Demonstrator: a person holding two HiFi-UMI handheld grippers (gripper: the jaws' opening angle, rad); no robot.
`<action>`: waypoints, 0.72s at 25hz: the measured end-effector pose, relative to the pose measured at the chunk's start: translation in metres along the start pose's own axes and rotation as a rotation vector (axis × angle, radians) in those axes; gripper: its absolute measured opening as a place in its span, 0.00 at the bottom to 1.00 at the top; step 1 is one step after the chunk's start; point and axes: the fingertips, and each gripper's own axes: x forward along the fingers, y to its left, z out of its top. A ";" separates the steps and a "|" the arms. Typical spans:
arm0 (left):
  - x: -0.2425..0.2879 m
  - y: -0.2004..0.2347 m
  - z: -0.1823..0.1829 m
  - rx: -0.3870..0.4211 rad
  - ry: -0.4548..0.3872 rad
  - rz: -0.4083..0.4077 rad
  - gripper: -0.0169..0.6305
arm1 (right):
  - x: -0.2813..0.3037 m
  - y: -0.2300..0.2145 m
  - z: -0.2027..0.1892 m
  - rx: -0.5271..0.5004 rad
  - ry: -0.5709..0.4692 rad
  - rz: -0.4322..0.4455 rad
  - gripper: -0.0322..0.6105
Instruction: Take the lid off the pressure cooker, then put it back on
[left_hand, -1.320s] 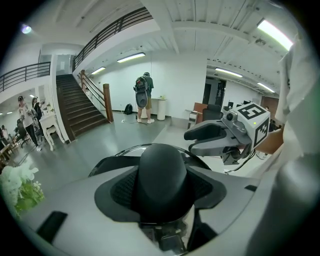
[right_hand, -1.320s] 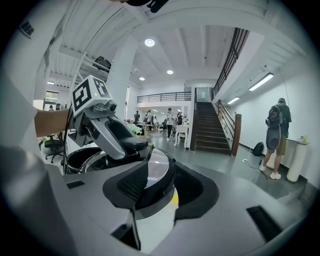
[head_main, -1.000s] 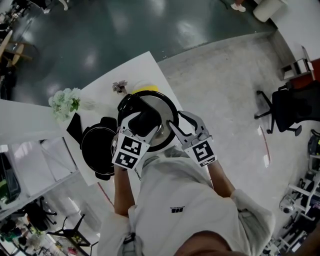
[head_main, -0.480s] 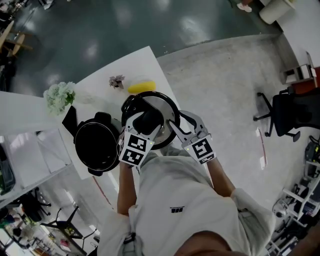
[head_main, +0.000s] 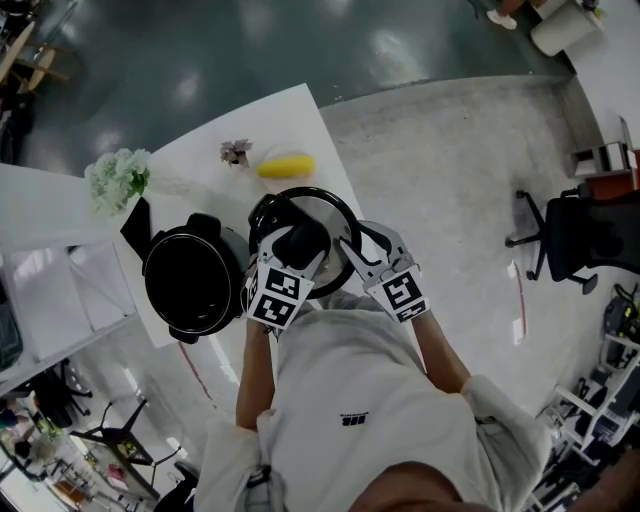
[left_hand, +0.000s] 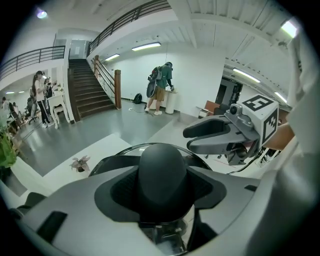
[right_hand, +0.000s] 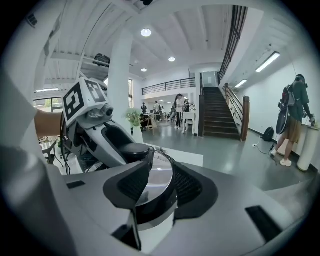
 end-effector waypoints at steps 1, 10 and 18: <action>0.003 0.000 -0.002 -0.003 0.002 0.002 0.47 | 0.002 0.000 -0.004 0.006 0.006 0.005 0.29; 0.032 -0.004 -0.026 -0.039 0.033 0.013 0.47 | 0.014 -0.004 -0.036 0.029 0.061 0.026 0.29; 0.056 -0.004 -0.050 -0.061 0.028 0.040 0.47 | 0.026 -0.008 -0.065 0.033 0.106 0.040 0.29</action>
